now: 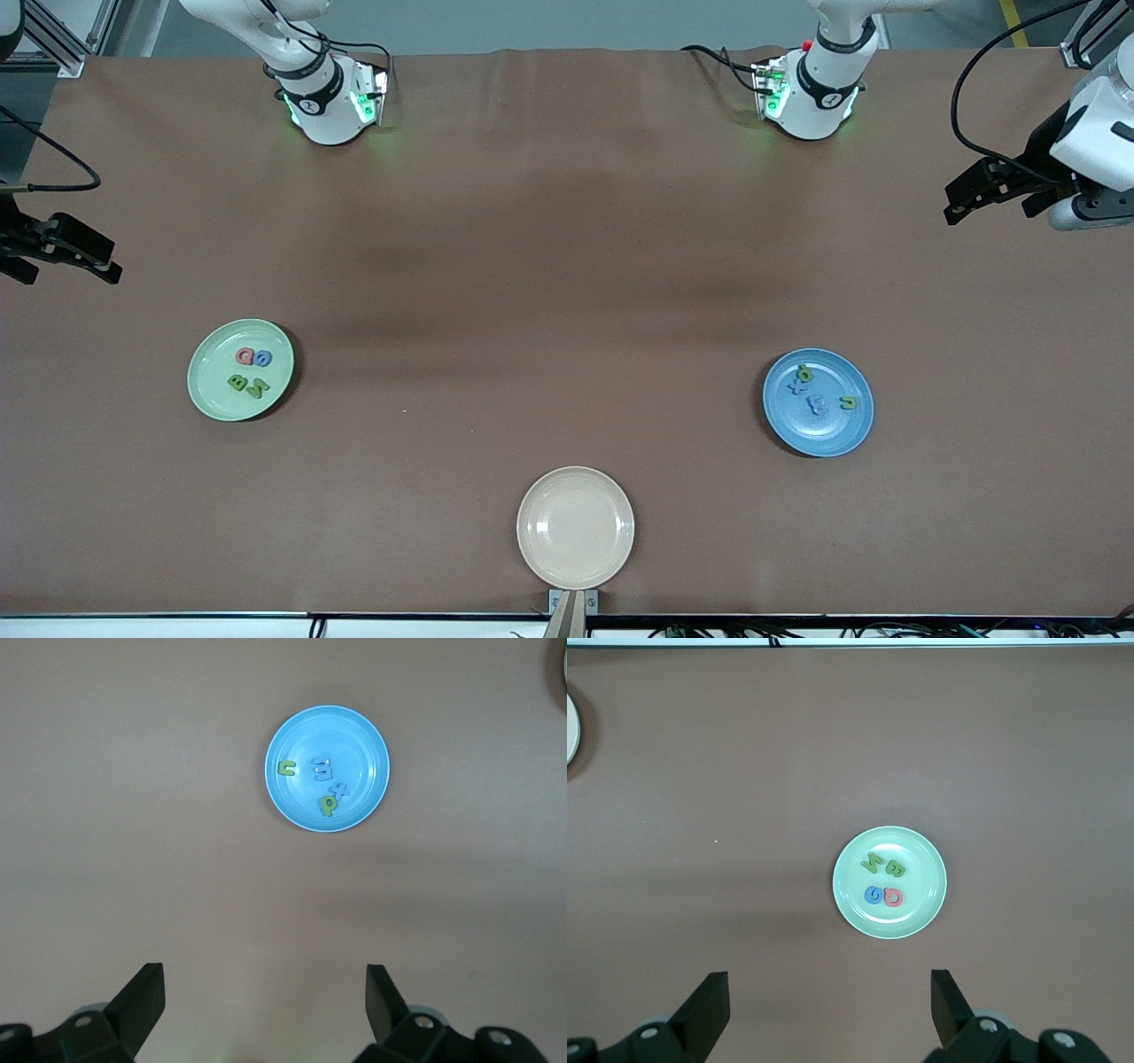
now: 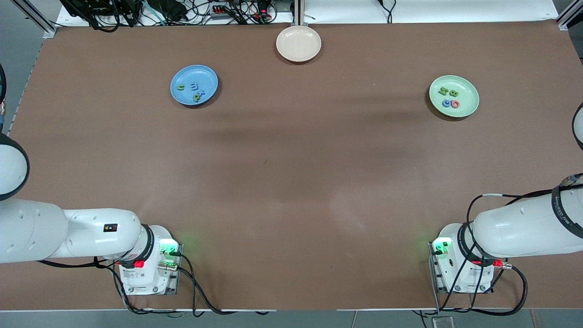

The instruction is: Sort upper and lower case letters into plates

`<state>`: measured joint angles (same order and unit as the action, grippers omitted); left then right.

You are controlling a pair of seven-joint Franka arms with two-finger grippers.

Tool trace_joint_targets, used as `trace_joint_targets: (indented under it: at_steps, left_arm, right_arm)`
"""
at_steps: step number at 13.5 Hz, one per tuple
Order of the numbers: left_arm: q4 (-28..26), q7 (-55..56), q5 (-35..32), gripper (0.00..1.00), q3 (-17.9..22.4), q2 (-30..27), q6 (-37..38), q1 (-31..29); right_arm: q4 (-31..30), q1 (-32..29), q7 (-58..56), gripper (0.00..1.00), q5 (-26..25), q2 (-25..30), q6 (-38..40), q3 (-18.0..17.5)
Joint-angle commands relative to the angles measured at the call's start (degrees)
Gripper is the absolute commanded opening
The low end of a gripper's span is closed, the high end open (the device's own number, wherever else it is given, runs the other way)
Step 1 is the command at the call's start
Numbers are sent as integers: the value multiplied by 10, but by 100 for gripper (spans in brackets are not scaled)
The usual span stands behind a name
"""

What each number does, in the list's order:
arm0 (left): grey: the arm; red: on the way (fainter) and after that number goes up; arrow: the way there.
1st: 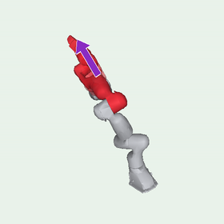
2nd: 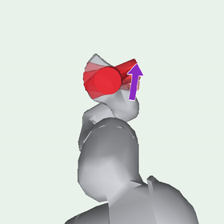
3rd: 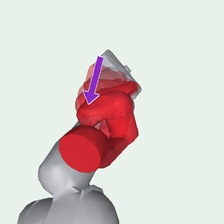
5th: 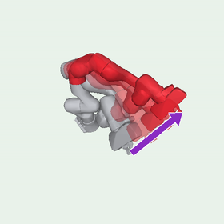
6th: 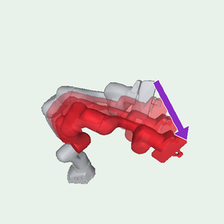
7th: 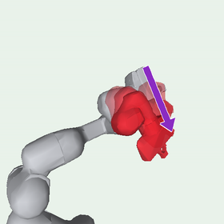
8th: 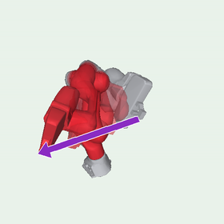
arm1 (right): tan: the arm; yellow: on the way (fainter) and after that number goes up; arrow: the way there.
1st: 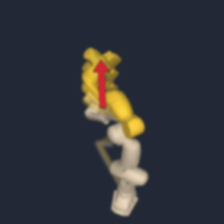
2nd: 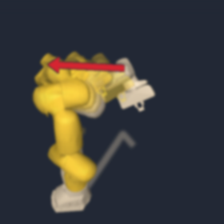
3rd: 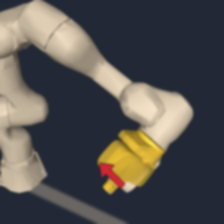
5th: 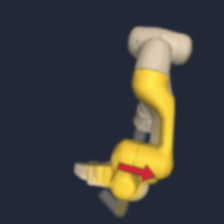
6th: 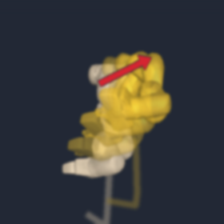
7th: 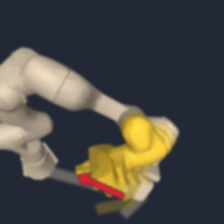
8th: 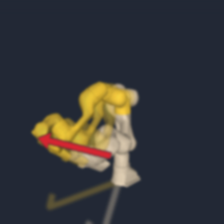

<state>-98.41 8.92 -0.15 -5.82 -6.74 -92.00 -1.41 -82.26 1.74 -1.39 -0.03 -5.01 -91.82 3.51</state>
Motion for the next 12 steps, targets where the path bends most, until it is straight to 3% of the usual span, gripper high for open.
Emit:
trace_joint_targets:
  at_steps: [1,12]
  left_arm:
    - [6,-9,1,100,-1,2,2,-4]
    - [36,-28,1,100,-1,15,7,-3]
  right_arm:
    - [10,-6,2,100,2,-4,5,-4]
    - [10,-6,2,100,-2,-4,5,-4]
